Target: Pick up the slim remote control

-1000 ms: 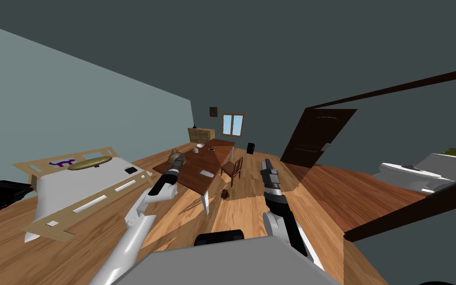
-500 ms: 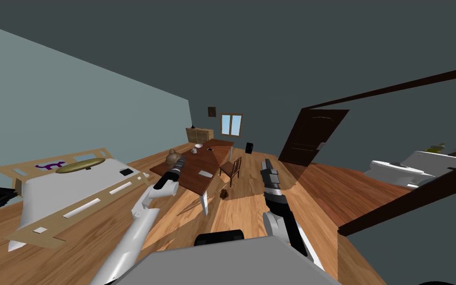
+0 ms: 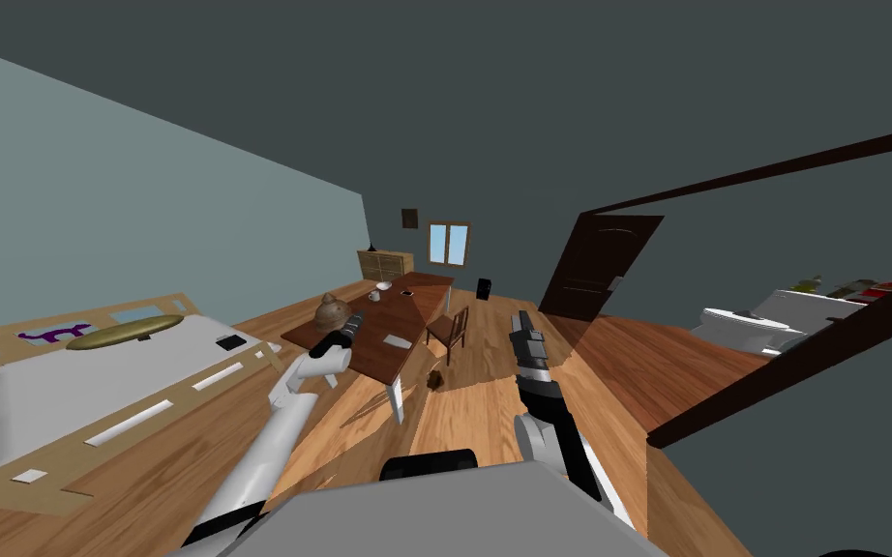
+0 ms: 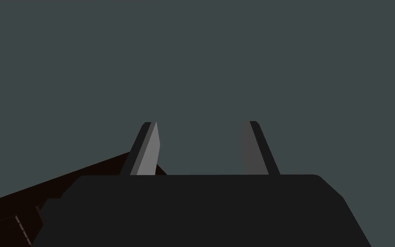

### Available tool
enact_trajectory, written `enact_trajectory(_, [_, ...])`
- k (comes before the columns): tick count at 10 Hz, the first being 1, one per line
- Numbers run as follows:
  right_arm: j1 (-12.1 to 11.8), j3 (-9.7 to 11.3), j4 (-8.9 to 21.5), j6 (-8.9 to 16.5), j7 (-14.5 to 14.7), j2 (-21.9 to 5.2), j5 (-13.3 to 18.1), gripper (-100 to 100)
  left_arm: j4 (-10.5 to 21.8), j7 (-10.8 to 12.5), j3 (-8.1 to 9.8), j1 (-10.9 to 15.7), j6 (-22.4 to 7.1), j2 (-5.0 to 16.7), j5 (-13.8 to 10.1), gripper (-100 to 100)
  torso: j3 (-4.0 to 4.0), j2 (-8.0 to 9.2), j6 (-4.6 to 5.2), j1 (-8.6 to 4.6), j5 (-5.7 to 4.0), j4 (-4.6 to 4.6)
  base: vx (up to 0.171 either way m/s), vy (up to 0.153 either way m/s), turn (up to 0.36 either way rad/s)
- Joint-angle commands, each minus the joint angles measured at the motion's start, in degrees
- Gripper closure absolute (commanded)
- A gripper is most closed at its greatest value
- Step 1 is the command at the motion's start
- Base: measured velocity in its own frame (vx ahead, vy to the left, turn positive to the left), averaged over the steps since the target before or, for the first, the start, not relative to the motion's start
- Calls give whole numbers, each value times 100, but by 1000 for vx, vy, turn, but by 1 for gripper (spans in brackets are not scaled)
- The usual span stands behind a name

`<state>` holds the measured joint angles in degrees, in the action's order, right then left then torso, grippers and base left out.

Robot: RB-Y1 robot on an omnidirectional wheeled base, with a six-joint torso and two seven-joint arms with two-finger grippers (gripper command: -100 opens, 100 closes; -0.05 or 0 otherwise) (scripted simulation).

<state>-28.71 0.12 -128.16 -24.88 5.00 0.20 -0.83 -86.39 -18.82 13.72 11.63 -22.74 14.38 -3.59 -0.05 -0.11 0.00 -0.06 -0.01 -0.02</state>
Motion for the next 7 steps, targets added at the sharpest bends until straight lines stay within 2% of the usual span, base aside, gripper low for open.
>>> enact_trajectory(1, [0, 0, 0, 0, 0, 0, 0, 0, 241, -51, 18, 109, -286, 33, -27, -100, 0, 0, 0, 0, 0, 0, 21, -10, -45])
enact_trajectory(2, [0, 0, 0, 0, 0, 0, 0, 0, 241, -51, 18, 109, -320, 33, -27, -100, 0, 0, -2, 2, 1, -1, 8, -3, 15])
enact_trajectory(3, [0, 0, 0, 0, 0, 0, 0, 0, 499, -132, 48, 281, -559, 88, -81, -100, 2, 4, -3, 4, 1, 1, 22, -8, -89])
enact_trajectory(4, [0, 0, 0, 0, 0, 0, 0, 0, 549, -132, 48, 281, -671, 88, -81, -100, 0, 1, 0, 2, 1, 0, 24, -10, -59])
enact_trajectory(5, [0, 0, 0, 0, 0, 0, 0, 0, 755, -207, 73, 441, -877, 147, -142, -100, -1, 0, -3, 2, 1, -1, 38, -21, -109])
enact_trajectory(6, [0, 0, 0, 0, 0, 0, 0, 0, 857, -207, 73, 441, -1014, 147, -142, -100, -3, -5, 0, -2, 0, -1, 35, -14, -45])
enact_trajectory(7, [-1, 0, 0, 0, 0, 0, 0, 0, 1069, -276, 94, 590, -1185, 208, -208, -100, -3, -5, -3, 0, 0, -2, 46, -16, -91])
